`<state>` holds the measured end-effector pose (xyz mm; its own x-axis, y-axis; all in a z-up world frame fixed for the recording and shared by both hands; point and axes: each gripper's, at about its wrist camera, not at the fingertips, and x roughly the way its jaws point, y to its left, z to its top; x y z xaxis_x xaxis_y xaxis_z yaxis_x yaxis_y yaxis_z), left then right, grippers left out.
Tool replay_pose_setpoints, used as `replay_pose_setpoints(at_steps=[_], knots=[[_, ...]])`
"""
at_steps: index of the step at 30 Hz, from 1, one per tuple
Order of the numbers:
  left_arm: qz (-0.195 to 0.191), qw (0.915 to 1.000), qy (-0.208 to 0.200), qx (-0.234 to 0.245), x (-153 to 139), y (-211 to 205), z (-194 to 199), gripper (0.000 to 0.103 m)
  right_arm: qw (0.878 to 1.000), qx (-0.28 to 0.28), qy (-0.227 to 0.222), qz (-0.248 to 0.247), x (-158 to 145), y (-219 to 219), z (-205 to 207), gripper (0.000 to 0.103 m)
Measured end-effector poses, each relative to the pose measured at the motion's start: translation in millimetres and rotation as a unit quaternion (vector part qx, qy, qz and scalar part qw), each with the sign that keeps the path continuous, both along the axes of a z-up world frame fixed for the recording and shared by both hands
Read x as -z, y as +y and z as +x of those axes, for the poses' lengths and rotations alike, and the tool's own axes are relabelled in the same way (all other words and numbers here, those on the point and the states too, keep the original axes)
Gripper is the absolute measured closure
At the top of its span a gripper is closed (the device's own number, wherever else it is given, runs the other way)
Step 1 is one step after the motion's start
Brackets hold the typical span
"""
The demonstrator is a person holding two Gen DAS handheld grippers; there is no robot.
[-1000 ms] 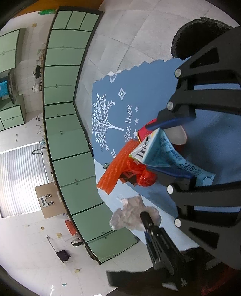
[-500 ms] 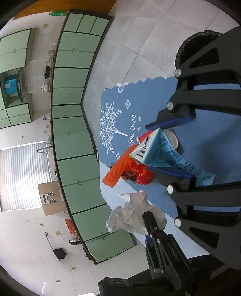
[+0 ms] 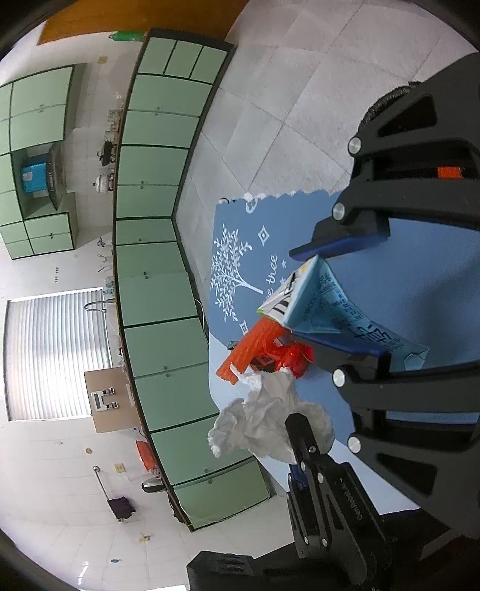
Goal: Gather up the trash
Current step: 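Carry the carton and tissue over the bin and open both tools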
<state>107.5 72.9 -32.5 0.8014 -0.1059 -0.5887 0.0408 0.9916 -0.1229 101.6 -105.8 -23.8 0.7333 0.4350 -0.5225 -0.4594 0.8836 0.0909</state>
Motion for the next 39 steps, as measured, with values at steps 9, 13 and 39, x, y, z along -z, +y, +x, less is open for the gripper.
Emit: replay_pose_setpoints(at_steps=[9,13,39], knots=[[0.003,0.9996,-0.008,0.027,-5,-23,6,0.088,1.0,0.021,-0.014,0.0,-8,-26,-3,0.066],[0.003,0.9991,-0.011,0.041,-7,-36,11,0.088,0.999,0.034,-0.018,-0.002,-10,-43,-3,0.066],[-0.004,0.9874,-0.012,0.158,16,-180,57,0.088,0.985,0.169,-0.002,-0.023,18,-186,6,0.066]])
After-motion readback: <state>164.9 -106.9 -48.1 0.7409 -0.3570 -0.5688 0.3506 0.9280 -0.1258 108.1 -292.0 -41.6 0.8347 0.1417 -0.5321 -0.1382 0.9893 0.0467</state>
